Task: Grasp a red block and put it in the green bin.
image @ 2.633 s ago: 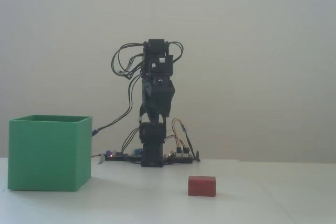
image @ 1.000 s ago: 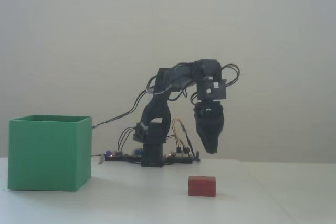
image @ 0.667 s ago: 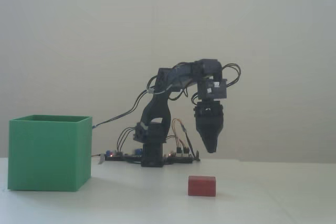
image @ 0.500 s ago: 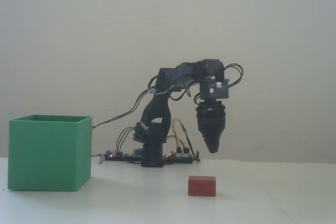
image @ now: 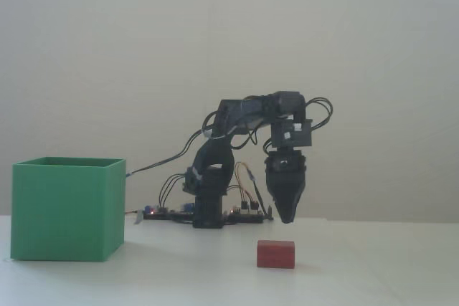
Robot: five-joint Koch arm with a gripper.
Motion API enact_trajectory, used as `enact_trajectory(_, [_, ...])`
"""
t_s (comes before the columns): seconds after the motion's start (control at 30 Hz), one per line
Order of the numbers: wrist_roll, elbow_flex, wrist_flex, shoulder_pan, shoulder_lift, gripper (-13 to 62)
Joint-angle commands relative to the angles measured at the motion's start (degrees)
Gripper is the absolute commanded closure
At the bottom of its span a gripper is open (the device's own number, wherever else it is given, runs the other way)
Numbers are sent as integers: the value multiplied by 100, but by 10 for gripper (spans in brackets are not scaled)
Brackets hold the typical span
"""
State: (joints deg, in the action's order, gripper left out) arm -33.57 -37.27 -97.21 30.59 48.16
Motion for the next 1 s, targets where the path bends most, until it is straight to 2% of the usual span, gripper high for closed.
enact_trajectory(0.0, [18,360,-202,-53,-44,120])
enact_trajectory(0.77, [325,343,316,167,-729,121])
enact_trajectory(0.97, [624,-431,1028,149,-809,123])
